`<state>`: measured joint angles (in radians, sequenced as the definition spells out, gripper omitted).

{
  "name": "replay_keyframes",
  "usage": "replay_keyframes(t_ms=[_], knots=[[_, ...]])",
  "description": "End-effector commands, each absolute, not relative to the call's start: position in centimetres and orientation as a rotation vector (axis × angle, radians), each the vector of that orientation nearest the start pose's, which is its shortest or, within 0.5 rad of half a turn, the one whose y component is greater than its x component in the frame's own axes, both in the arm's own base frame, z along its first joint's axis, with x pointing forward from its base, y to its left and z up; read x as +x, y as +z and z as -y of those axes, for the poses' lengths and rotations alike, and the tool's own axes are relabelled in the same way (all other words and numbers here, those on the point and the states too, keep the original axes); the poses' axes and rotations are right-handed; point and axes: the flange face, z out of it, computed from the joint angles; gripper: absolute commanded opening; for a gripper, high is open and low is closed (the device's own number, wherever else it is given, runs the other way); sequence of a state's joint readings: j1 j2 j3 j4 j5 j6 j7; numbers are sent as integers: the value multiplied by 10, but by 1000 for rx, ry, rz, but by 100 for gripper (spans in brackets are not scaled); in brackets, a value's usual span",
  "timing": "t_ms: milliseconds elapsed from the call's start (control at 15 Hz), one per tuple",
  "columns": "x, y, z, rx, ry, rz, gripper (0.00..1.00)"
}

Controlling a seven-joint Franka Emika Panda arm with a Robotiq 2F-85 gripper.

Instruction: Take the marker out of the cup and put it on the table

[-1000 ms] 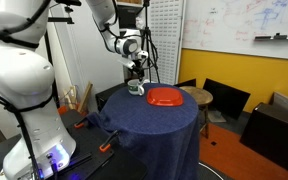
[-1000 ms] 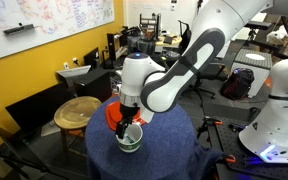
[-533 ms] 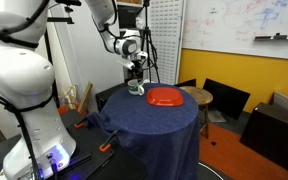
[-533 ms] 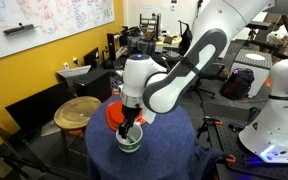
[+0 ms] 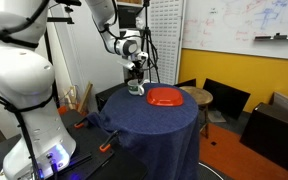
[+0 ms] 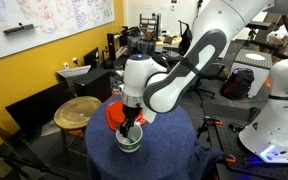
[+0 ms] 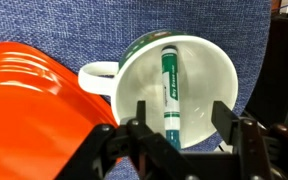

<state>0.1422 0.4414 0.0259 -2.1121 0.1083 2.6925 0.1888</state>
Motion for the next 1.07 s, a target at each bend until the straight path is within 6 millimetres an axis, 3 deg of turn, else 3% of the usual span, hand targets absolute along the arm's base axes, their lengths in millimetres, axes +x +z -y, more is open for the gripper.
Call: replay_keyframes(t_ms=[0,800,1000], knots=[[584,220,-96,-3074,-193,-216,69],[586,209,-111,-3110,-223,-238,66],[587,204,-113,-3103,-237,-262,62]])
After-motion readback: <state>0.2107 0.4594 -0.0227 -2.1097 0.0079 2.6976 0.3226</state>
